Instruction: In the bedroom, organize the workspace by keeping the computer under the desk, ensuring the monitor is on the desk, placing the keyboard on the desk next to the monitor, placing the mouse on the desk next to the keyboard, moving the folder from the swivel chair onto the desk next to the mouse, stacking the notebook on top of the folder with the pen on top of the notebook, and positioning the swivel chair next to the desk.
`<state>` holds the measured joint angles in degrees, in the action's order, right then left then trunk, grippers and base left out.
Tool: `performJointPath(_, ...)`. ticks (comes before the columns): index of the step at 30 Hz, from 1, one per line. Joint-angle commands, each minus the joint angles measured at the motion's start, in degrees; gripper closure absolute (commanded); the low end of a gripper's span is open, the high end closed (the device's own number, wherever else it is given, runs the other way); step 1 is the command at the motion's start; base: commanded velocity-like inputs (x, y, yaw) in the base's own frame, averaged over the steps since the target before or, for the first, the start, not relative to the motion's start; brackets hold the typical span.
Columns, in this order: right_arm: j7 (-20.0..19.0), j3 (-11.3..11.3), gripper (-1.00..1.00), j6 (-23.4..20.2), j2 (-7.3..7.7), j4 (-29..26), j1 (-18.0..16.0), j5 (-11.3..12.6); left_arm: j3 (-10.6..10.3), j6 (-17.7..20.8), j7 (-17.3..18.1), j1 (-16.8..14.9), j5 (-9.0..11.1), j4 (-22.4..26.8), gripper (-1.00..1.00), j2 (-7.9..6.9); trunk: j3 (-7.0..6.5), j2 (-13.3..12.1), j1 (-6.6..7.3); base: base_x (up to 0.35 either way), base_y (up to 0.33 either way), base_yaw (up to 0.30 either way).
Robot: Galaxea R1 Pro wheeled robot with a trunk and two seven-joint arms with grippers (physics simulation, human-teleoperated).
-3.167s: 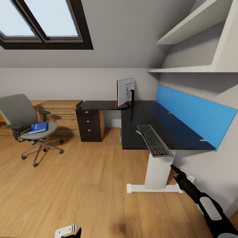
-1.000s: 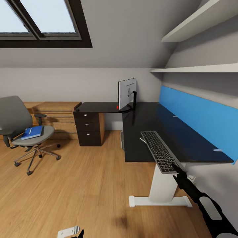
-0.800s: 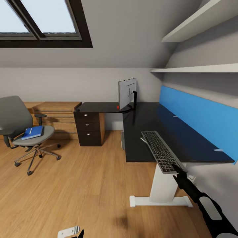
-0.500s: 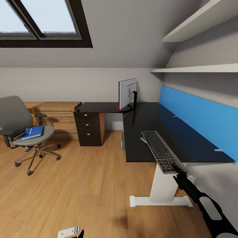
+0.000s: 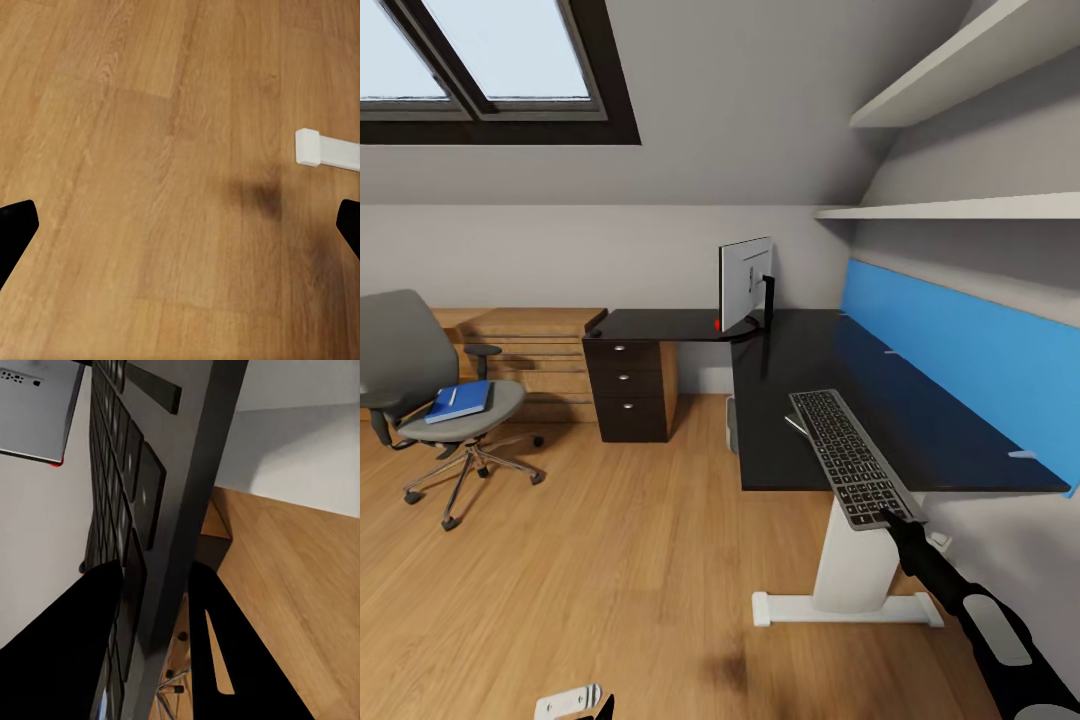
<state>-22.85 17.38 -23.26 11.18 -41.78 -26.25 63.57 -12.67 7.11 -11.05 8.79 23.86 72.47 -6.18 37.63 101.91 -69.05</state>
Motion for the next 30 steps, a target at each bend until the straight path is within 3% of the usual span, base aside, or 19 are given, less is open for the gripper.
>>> performJointPath(1,0.0,0.2,1.00,-0.5,-0.02,0.0,0.0,0.2,-0.2,0.2,-0.5,0.0,0.5,0.1,-1.00,-0.06,0.05,0.0,0.00,0.000,0.000,0.000)
performJointPath(7,0.0,0.1,1.00,-0.3,-0.02,-0.5,0.0,0.2,-0.2,0.2,-0.5,0.0,0.5,0.1,-1.00,-0.06,-0.31,-0.8,0.44,0.000,0.000,0.000)
performJointPath(11,0.2,0.1,1.00,-0.1,-0.71,-4.8,0.0,0.1,-0.2,0.3,-0.5,0.0,0.6,0.1,-1.00,-0.06,-1.03,-2.4,1.32,0.000,0.000,0.000)
performJointPath(14,0.2,0.1,1.00,-0.1,-3.29,-8.7,0.0,-0.5,-0.3,0.3,-0.5,0.0,0.6,-0.3,-1.00,-0.06,-1.57,-3.6,1.98,0.000,0.000,0.000)
performJointPath(23,0.2,0.2,1.00,-0.1,-6.38,-12.7,0.6,-1.8,-0.3,0.3,-0.6,0.0,0.5,-1.4,-1.00,-0.06,-3.19,-7.2,3.95,0.000,0.000,0.000)
performJointPath(28,0.3,0.1,1.00,-0.3,-10.10,-20.3,4.4,-2.9,-0.3,0.3,-0.6,0.0,0.5,-1.4,-1.00,-0.05,-4.08,-9.2,5.05,0.000,0.000,0.000)
performJointPath(29,1.0,-0.3,1.00,-0.4,-12.27,-24.2,6.4,-5.5,-0.3,0.3,-0.6,0.0,0.5,-1.4,-1.00,-0.06,-4.08,-9.2,5.05,0.000,0.000,0.000)
performJointPath(30,1.7,-0.5,1.00,-0.5,-13.54,-25.6,7.2,-7.0,-0.3,0.3,-0.5,0.0,0.5,-1.4,-1.00,-0.06,-4.08,-9.2,5.05,0.000,0.000,0.000)
